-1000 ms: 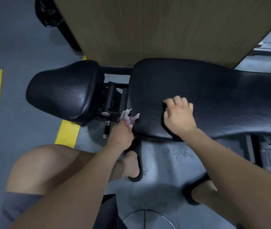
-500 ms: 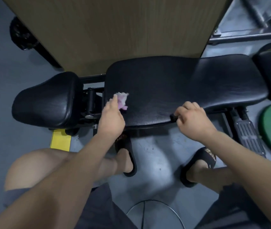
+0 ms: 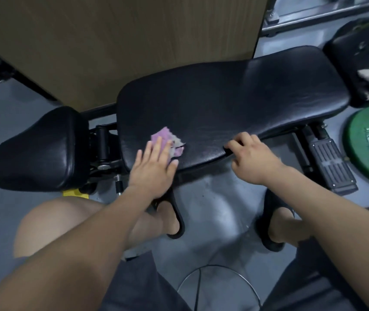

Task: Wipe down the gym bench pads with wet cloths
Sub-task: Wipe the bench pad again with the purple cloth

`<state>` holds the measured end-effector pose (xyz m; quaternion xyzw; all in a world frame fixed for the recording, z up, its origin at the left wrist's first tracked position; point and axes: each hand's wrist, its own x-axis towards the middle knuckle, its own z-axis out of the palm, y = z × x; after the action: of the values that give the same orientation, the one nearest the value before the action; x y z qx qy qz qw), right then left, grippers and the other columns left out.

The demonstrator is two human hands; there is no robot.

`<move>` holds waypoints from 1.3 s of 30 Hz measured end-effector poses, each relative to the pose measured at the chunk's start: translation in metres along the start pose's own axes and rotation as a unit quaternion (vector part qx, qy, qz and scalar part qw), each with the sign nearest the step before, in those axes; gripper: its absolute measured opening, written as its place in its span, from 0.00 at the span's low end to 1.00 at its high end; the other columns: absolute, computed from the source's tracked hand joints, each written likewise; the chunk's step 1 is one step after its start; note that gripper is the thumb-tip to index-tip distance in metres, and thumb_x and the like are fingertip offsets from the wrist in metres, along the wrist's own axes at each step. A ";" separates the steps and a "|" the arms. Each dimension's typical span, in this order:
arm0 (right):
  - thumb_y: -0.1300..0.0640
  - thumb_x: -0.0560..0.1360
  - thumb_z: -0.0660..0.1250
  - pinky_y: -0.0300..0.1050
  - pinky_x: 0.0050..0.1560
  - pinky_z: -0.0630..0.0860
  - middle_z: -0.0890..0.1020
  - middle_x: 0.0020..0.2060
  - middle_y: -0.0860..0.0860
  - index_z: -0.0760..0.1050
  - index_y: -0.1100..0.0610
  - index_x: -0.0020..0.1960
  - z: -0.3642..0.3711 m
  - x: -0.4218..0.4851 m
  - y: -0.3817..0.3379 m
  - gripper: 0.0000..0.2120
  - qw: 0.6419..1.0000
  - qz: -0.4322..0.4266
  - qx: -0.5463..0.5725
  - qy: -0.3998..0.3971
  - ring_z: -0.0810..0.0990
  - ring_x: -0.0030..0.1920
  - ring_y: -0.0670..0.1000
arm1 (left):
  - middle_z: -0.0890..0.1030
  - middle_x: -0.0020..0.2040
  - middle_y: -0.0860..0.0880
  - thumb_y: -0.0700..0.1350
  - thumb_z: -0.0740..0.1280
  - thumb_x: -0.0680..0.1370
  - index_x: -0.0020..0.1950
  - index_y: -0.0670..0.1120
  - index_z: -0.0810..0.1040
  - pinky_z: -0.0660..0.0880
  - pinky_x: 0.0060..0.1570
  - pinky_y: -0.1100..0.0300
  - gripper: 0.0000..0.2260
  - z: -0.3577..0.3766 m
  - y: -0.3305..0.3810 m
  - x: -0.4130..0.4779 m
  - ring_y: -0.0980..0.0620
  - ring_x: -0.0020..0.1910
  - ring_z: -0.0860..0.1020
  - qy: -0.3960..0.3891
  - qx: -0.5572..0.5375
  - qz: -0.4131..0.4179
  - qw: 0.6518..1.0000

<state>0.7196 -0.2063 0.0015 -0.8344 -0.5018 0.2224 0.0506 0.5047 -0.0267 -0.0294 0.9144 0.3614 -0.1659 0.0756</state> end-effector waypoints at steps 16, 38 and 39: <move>0.50 0.80 0.62 0.46 0.69 0.68 0.64 0.73 0.48 0.66 0.48 0.77 -0.005 0.010 0.025 0.25 0.998 -0.044 0.042 -0.027 0.64 0.72 0.53 | 0.42 0.84 0.45 0.61 0.40 0.85 0.84 0.47 0.43 0.43 0.81 0.45 0.31 -0.053 -0.020 0.103 0.47 0.83 0.41 -0.050 0.026 -0.077 0.995; 0.54 0.80 0.58 0.55 0.58 0.76 0.70 0.55 0.52 0.75 0.57 0.57 -0.018 0.035 0.020 0.11 0.996 -0.078 0.019 -0.032 0.70 0.58 0.55 | 0.40 0.84 0.50 0.61 0.43 0.85 0.83 0.59 0.42 0.40 0.81 0.47 0.27 -0.010 -0.017 0.034 0.50 0.82 0.39 -0.013 -0.141 -0.295 0.945; 0.54 0.80 0.58 0.54 0.59 0.75 0.71 0.56 0.52 0.76 0.57 0.58 -0.018 0.036 0.022 0.11 0.996 -0.082 0.023 -0.031 0.69 0.58 0.55 | 0.40 0.84 0.49 0.61 0.43 0.85 0.83 0.58 0.42 0.40 0.81 0.47 0.27 -0.011 -0.013 0.036 0.49 0.82 0.39 -0.012 -0.161 -0.311 0.936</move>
<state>0.7596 -0.1835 -0.0013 -0.7819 -0.5646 0.2545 0.0720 0.5232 0.0080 -0.0322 0.7296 0.6490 -0.1317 0.1709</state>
